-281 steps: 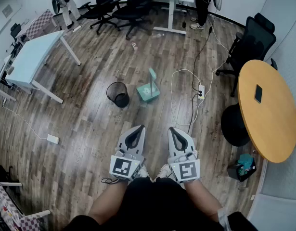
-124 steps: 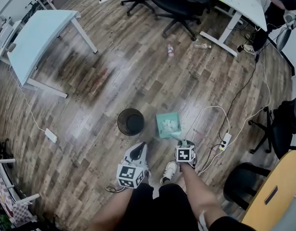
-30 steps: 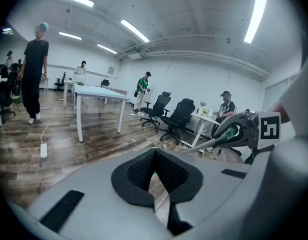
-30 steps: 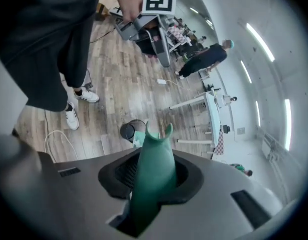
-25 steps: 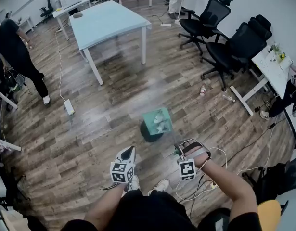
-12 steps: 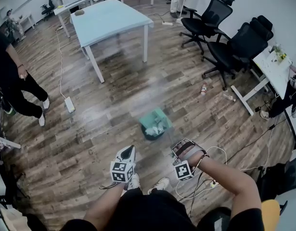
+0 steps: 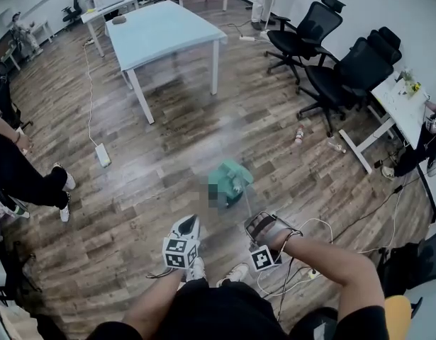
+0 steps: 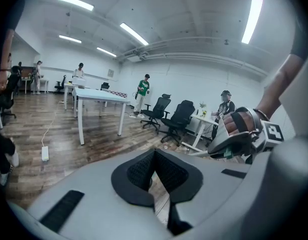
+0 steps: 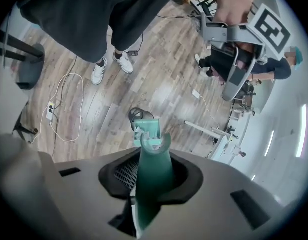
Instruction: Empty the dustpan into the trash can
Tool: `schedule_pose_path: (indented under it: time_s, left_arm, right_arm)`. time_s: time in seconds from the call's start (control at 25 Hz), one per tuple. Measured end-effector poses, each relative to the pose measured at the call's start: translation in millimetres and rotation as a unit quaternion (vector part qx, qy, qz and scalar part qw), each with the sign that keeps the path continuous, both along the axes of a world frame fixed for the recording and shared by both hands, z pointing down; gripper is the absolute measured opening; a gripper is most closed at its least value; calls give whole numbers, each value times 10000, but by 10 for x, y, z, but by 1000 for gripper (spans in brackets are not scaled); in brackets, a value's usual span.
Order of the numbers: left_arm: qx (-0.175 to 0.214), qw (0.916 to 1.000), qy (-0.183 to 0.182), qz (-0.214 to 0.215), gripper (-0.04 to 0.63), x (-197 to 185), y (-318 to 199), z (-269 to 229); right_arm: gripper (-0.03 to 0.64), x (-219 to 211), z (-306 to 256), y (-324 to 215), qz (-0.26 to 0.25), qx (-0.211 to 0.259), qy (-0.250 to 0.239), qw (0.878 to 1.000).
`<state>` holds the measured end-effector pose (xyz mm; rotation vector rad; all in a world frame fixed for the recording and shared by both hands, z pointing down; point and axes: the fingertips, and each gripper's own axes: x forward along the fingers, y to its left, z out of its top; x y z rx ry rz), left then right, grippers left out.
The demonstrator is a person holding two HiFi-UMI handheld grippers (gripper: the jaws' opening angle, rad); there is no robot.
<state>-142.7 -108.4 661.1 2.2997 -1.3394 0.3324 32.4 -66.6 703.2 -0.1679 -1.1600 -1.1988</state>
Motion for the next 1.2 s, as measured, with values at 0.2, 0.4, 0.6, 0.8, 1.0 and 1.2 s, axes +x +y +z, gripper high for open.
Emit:
schedule_pose_path:
  time_s: [0.2,0.4,0.6,0.8,1.0,1.2]
  left_arm:
    - [3,10000,1,13,12,-39,25,-13]
    - [50,10000,22,-3,12,-67,16,-48]
    - [85,10000,33,0,12,-85,39,-56]
    - [83,10000,45,-17,12,-102,29,-85]
    - [89,9999,78,15,12,-99,80,-68]
    - [56,10000,76,32,12,-86,93,-59]
  right_arm:
    - [103,-50,20,3,-259,114,228,9993]
    - [103,-54,44,102,-383,64,326,9987]
    - [103,-23,96,191,-478,42,486,9977]
    - [104,17,32,154,-444,74,585,9973]
    - [101,101,87,266,-399,9,543,9977]
    - [101,46,212,379,-39,-241,124,9996]
